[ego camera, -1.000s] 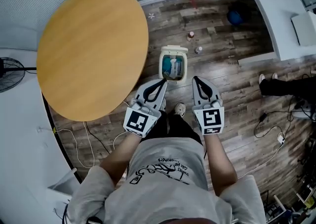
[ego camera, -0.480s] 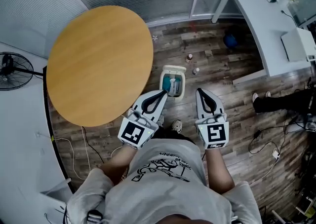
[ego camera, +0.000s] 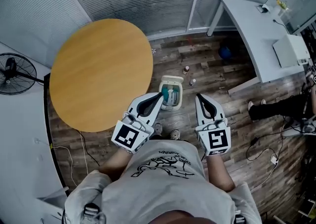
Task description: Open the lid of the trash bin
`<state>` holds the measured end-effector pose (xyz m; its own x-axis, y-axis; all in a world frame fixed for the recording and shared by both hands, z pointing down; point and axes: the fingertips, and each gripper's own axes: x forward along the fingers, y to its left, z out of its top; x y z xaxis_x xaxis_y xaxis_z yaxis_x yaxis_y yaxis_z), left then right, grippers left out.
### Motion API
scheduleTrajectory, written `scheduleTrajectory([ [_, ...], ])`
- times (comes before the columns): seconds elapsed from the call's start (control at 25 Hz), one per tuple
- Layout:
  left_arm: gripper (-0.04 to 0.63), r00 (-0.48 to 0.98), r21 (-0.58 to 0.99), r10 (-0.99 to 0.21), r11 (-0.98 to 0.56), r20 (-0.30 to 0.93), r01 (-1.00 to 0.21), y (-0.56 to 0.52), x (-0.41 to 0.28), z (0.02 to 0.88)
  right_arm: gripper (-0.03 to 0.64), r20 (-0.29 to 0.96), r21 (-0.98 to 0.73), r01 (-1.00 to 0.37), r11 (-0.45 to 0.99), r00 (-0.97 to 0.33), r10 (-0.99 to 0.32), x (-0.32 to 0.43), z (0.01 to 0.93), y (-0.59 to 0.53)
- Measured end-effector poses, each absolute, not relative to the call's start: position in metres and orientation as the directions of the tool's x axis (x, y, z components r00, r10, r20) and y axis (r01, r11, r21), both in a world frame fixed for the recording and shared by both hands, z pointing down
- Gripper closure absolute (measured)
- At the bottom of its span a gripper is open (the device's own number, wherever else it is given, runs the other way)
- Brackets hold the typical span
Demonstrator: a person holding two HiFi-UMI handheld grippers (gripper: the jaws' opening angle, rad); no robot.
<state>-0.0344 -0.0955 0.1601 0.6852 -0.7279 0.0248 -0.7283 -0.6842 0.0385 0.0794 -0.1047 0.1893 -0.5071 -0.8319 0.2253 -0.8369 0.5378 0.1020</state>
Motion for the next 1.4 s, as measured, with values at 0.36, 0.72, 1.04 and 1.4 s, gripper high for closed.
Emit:
scheduleTrajectory([
  [0.36, 0.577, 0.685, 0.017, -0.728, -0.685, -0.014, -0.728, -0.083, -0.034, 0.125, 0.611, 0.189, 0.091, -0.834, 0.544, -0.522, -0.832, 0.084, 0.161, -0.090],
  [0.72, 0.577, 0.688, 0.022, -0.725, -0.688, -0.009, -0.725, -0.081, -0.039, 0.114, 0.611, 0.172, 0.072, -0.838, 0.540, -0.523, -0.835, 0.084, 0.143, -0.088],
  [1.04, 0.577, 0.697, 0.038, -0.717, -0.697, -0.013, -0.716, -0.084, -0.031, 0.116, 0.612, 0.156, 0.063, -0.842, 0.536, -0.522, -0.838, 0.089, 0.141, -0.090],
  [1.4, 0.577, 0.698, 0.031, -0.716, -0.698, -0.020, -0.716, -0.082, -0.022, 0.113, 0.612, 0.143, 0.074, -0.846, 0.528, -0.515, -0.845, 0.100, 0.138, -0.090],
])
